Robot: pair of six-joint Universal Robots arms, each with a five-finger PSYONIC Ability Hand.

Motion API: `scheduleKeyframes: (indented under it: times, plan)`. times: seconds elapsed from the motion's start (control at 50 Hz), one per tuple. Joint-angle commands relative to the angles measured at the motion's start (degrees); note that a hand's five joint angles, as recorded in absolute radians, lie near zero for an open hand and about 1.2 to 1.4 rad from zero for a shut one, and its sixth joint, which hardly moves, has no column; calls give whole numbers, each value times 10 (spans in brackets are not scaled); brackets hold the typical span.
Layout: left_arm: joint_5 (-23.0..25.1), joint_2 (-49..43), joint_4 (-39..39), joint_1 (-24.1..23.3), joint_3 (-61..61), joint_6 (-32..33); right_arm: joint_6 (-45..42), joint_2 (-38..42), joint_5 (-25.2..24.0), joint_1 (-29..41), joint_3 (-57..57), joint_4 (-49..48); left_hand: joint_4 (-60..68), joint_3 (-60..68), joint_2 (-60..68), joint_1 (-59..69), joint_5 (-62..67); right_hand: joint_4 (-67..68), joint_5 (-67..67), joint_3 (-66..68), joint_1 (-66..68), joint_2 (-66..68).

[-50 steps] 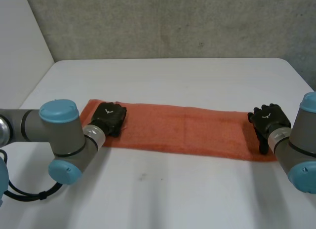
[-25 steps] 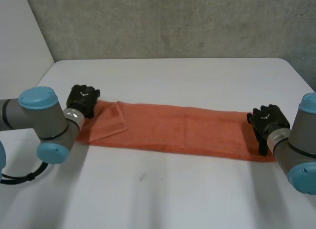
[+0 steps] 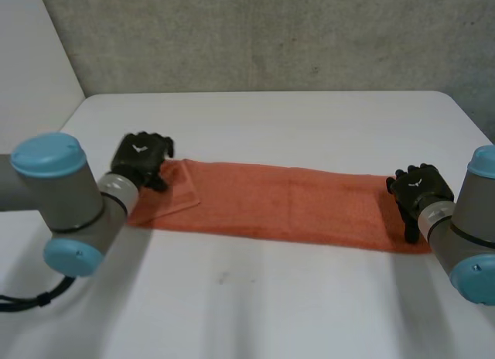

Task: Fold the laundry

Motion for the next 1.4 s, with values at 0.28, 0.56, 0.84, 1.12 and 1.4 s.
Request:
scheduleKeyframes:
  times: [0.28,0.56,0.84,1.12,1.4]
  plan:
    - [3,-99,6,-40,46,73,0,1,-1,1,2,0,-11,-15,-13,-4,-11,-30,-35,-18,-13,-23]
    - [0,-108,7,-26,65,76,0,1,-1,1,2,0,87,83,85,94,87,-30,-35,-18,-13,-23]
    - [0,-107,5,-4,71,76,0,1,-1,2,2,0,89,84,87,95,88,-30,-35,-18,-13,-23]
    - [-1,-103,7,21,84,76,-1,1,-1,2,2,0,428,424,426,435,428,-30,-35,-18,-13,-23]
    - [4,-116,15,68,135,76,-2,1,0,1,-2,0,428,424,426,435,428,-30,-35,-18,-13,-23]
